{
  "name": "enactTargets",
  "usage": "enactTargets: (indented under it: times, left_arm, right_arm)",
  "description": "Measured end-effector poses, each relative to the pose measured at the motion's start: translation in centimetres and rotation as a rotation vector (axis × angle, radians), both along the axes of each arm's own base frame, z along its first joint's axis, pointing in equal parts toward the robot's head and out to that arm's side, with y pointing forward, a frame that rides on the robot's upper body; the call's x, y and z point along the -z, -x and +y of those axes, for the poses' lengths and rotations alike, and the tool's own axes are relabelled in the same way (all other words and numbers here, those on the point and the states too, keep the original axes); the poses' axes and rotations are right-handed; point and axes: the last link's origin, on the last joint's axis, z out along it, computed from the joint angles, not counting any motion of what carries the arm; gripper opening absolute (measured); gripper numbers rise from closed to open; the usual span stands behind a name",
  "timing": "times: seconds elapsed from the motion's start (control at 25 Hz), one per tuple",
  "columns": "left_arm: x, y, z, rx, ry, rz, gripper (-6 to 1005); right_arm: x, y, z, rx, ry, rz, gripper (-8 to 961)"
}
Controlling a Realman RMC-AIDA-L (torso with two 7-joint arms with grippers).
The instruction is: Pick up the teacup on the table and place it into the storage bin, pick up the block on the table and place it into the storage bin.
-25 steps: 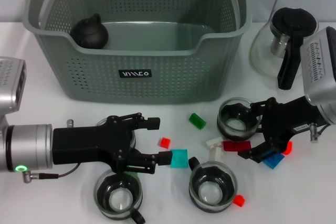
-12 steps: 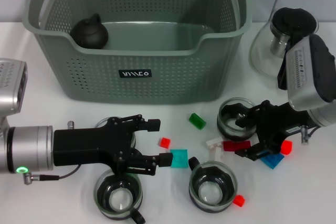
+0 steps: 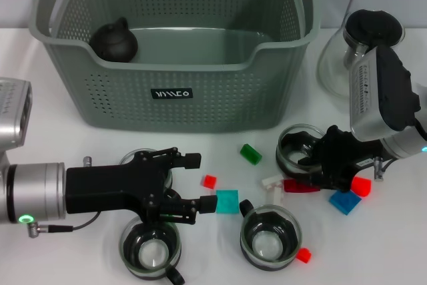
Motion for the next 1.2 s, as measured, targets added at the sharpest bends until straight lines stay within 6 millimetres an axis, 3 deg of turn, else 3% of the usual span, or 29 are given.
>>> enactTargets:
  times: [0.52,0.72,1.0,1.2]
  left_arm:
    - [-0.1,0.3,-0.3,-0.015,-0.005,-0.004,933]
    - [0.0,0.5,-0.4,-0.02,-0.002,-0.003,933]
    - [-0.1,1.2,-0.8,-0.044,-0.012,0.014,933]
    - [-0.1,1.5,-0.9,-0.056,-0.02,0.019,934]
  right_arm:
    - [-0.7,0.3,0.0,0.075,-0.001,0.01,78]
    - [-3.3,0.8,-0.7,0.096,-0.005,0.078,58]
    - [-8.0,6.0,-3.2,0.063,0.105,0.363,57]
    - [-8.9,12.0,-2.1,-0.022,0.141,0.547,57]
